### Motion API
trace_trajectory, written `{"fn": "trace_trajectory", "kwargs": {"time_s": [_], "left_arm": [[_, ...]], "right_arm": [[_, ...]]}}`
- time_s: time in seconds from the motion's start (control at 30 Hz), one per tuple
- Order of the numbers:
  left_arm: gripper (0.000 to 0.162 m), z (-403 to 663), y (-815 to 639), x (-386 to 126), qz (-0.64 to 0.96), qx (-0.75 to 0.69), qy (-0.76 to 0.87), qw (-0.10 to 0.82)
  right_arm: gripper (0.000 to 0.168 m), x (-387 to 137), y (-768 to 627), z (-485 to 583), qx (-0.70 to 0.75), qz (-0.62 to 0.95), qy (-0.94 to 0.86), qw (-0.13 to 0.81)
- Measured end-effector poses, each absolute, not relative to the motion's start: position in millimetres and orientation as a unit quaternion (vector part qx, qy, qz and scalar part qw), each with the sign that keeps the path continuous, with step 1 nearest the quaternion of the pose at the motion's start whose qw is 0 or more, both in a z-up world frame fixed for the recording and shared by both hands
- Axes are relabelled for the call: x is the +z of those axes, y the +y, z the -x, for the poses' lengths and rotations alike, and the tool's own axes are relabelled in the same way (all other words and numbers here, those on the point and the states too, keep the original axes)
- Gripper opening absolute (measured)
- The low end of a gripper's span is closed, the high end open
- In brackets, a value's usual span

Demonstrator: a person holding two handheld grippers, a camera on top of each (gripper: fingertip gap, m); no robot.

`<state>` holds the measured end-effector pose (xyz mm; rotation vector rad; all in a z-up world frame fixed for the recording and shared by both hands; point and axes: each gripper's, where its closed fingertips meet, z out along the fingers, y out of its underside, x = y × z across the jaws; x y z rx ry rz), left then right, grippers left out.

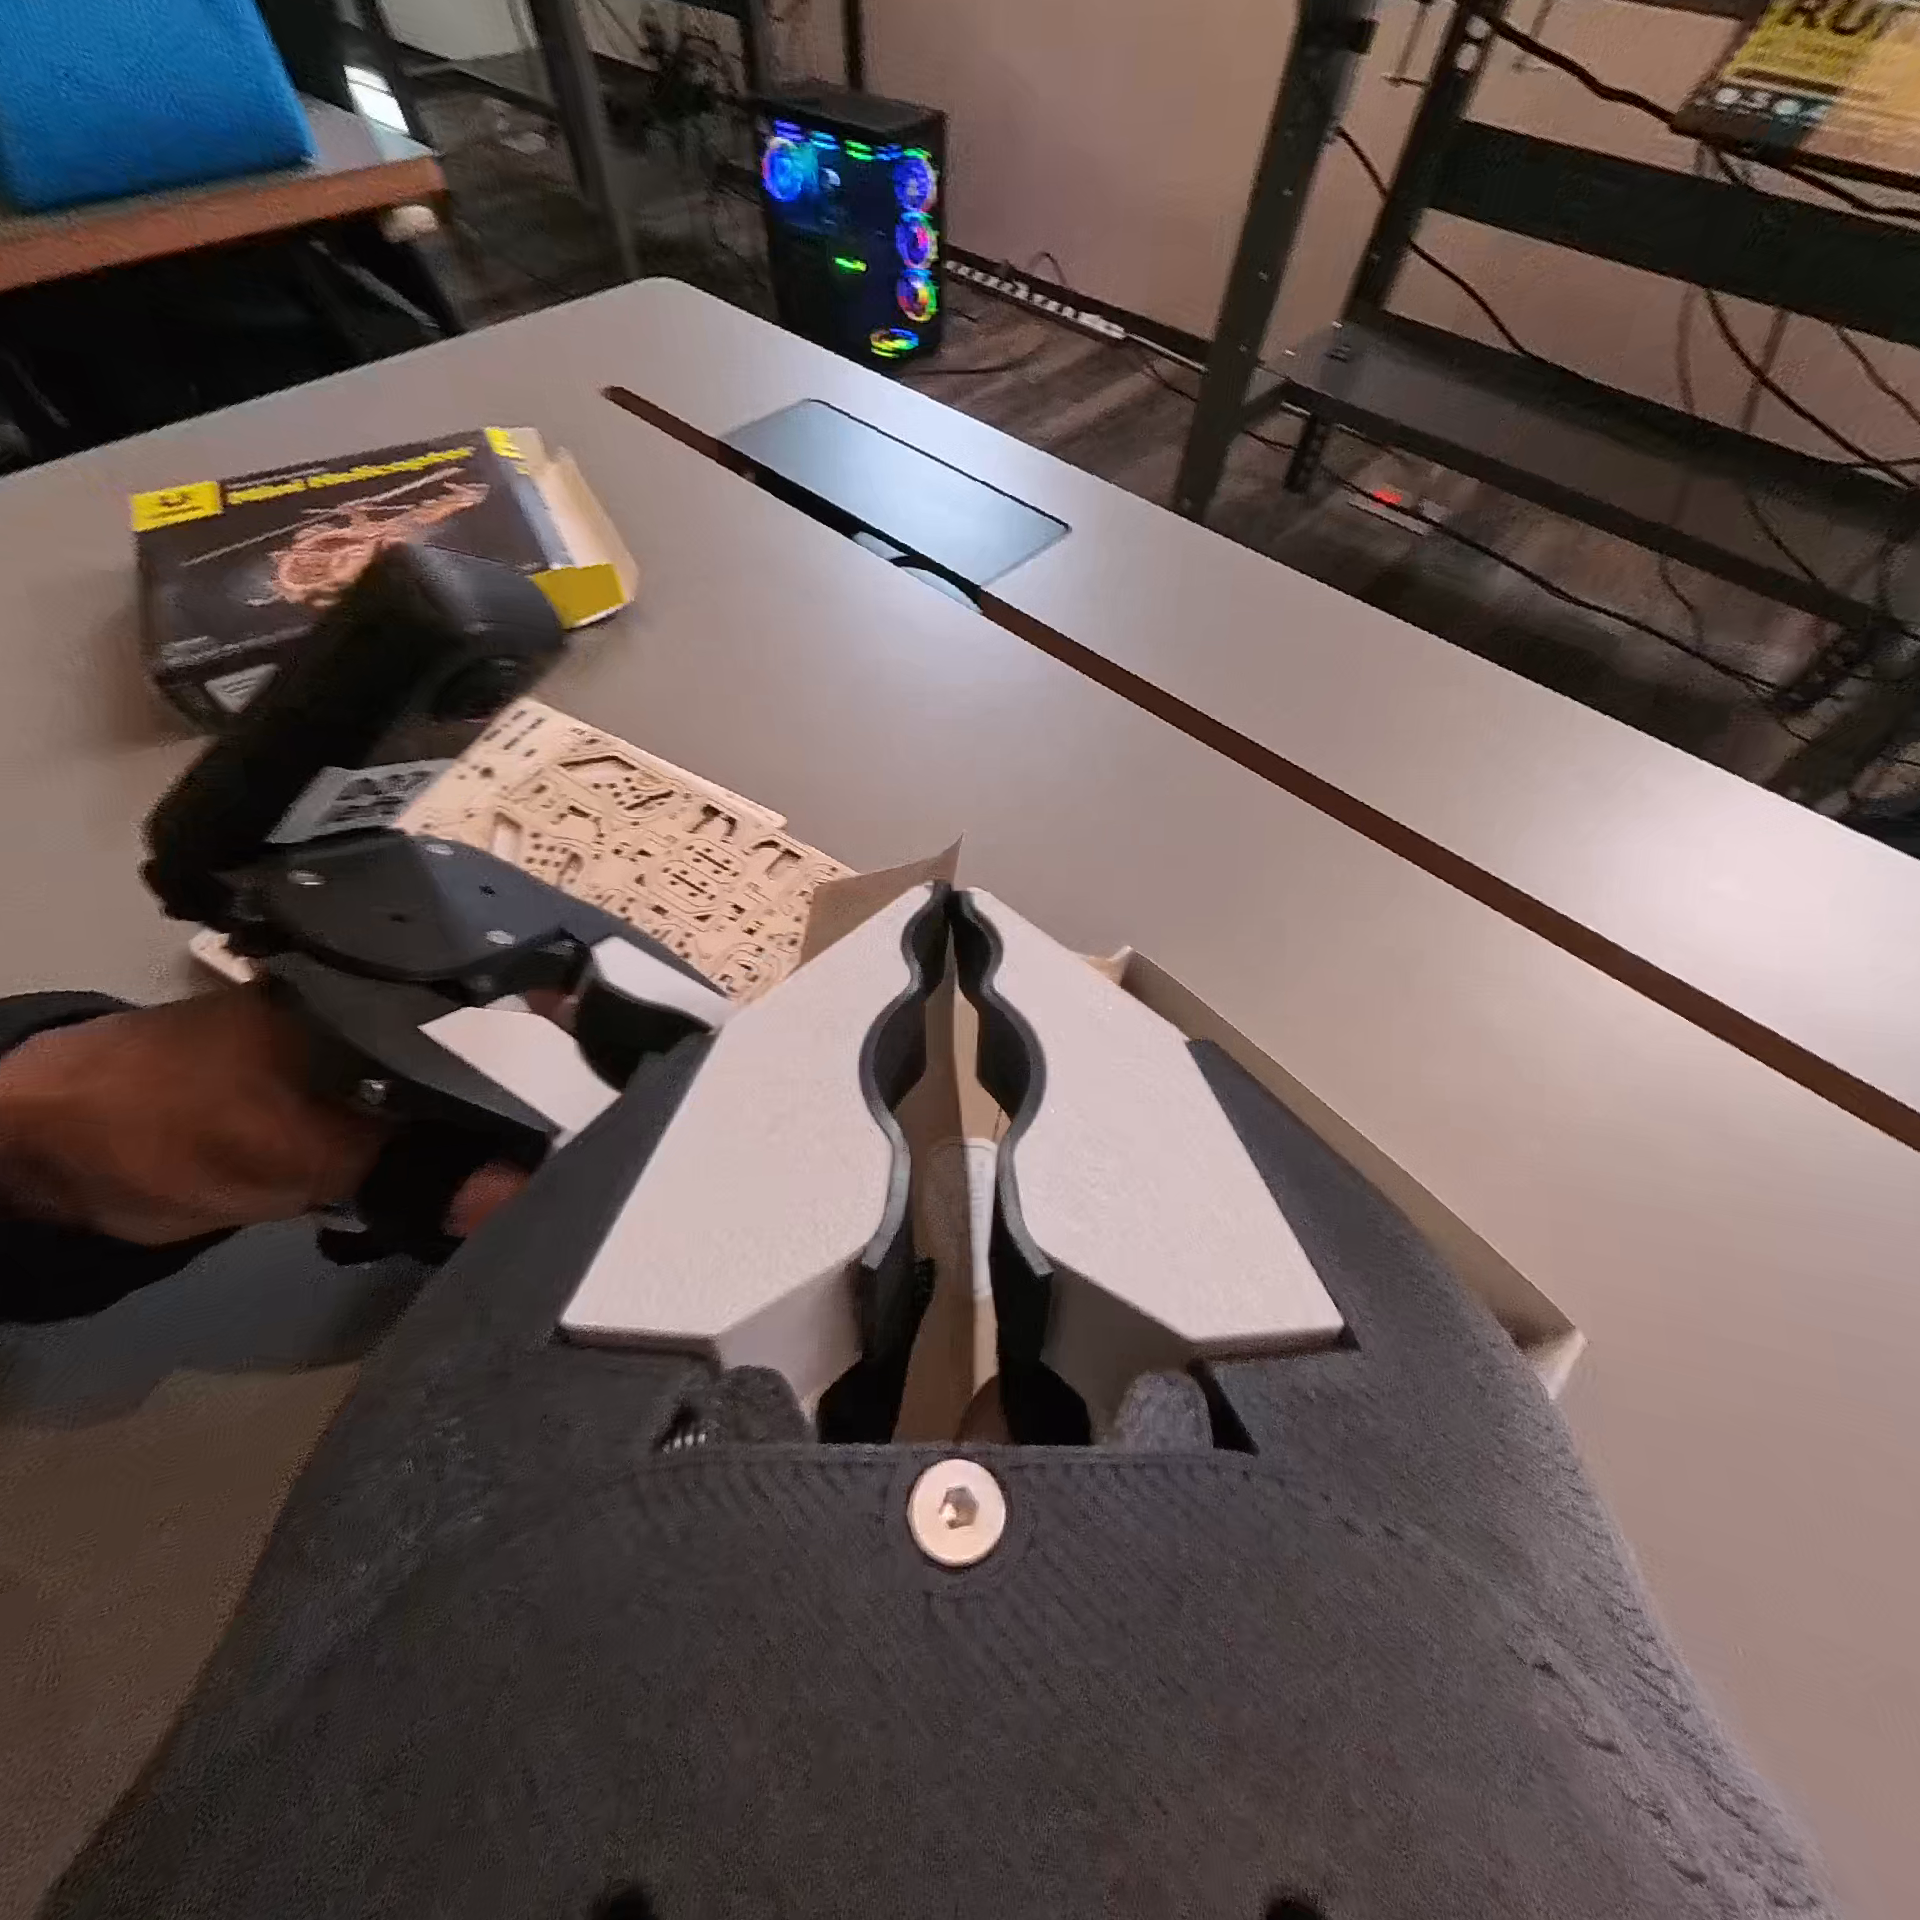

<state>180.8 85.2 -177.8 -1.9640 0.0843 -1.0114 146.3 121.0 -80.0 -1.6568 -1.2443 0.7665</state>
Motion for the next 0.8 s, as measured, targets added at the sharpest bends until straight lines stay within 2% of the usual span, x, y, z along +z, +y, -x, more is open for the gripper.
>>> {"fn": "trace_trajectory", "kwargs": {"time_s": [0.1,0.4,0.5,0.57,0.63,0.73,0.8], "left_arm": [[0.056,-173,82,-169,0.792,-0.390,0.035,0.468],[0.110,-138,82,-147,0.780,-0.340,0.061,0.522],[0.114,-142,72,-148,0.775,-0.383,0.074,0.498],[0.113,-148,67,-145,0.762,-0.417,0.075,0.489],[0.104,-154,63,-140,0.744,-0.454,0.069,0.487],[0.074,-160,54,-131,0.708,-0.518,0.059,0.477],[0.047,-159,49,-127,0.686,-0.551,0.048,0.473]], "right_arm": [[0.000,-75,129,-157,0.309,0.693,-0.472,0.449],[0.000,-80,107,-152,0.339,0.696,-0.481,0.411],[0.000,-72,88,-146,0.385,0.680,-0.488,0.388],[0.000,-62,73,-140,0.426,0.661,-0.491,0.376],[0.000,-54,57,-134,0.471,0.639,-0.489,0.361],[0.000,-50,46,-129,0.512,0.624,-0.476,0.349],[0.000,-52,45,-128,0.522,0.623,-0.467,0.347]]}}
